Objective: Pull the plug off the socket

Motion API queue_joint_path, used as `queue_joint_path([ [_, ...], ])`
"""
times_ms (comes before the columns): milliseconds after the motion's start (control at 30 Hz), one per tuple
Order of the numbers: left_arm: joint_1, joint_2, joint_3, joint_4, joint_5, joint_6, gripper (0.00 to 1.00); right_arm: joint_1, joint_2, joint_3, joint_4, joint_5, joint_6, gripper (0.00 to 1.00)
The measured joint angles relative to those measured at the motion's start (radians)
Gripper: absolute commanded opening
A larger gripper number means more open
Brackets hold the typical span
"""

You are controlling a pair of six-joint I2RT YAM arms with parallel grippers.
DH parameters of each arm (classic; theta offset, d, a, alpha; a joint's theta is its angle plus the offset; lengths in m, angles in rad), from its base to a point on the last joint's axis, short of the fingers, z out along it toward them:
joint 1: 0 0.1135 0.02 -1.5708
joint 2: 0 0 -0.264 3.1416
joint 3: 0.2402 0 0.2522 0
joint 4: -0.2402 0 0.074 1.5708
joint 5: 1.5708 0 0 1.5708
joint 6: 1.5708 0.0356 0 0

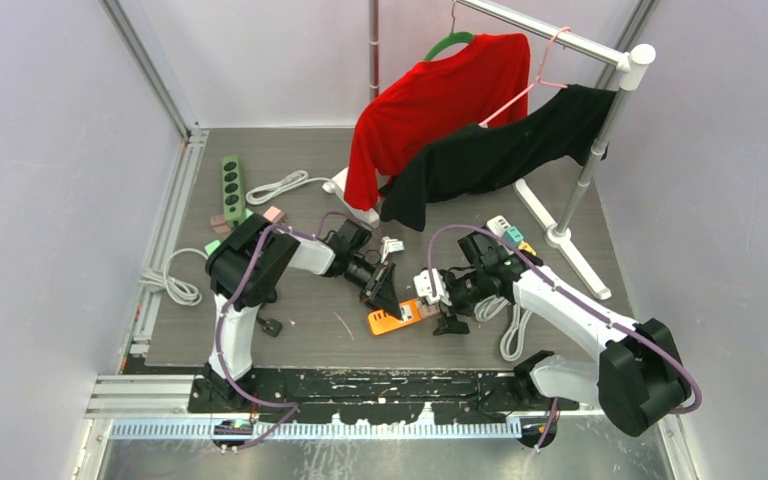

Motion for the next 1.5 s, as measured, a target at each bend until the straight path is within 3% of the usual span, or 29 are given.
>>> queue_joint_path([
  [167,0.0,0.004,0.0,0.01,0.0,-0.015,0.1,0.026,0.008,-0.004,0.026,0.04,-0.003,0.68],
  [400,0.0,0.003,0.0,0.011,-0.003,-0.018,0.23,0.05,0.026,-0.007,0.077,0.092,-0.013,0.25],
  [567,0.0,-0.01,-0.008,0.015,-0.023,-0.013,0.43,0.057,0.026,-0.007,0.09,0.097,-0.027,0.02],
  [767,0.013,-0.125,-0.081,0.024,-0.149,-0.008,0.54,0.06,0.026,-0.006,0.062,0.092,-0.039,0.01],
  [1200,0.019,-0.566,-0.243,-0.003,-0.515,0.189,0.56,0.019,0.072,0.06,-0.064,0.07,0.006,0.01],
  [1267,0.007,-0.679,-0.301,0.01,-0.583,0.225,0.66,0.005,0.085,0.082,-0.091,0.071,0.017,0.01],
  [1367,-0.003,-0.875,-0.396,0.057,-0.668,0.271,0.99,-0.008,0.112,0.111,-0.12,0.071,0.023,0.01],
  [1500,-0.006,-1.096,-0.521,0.195,-0.78,0.266,0.99,-0.019,0.125,0.126,-0.132,0.075,0.033,0.01],
])
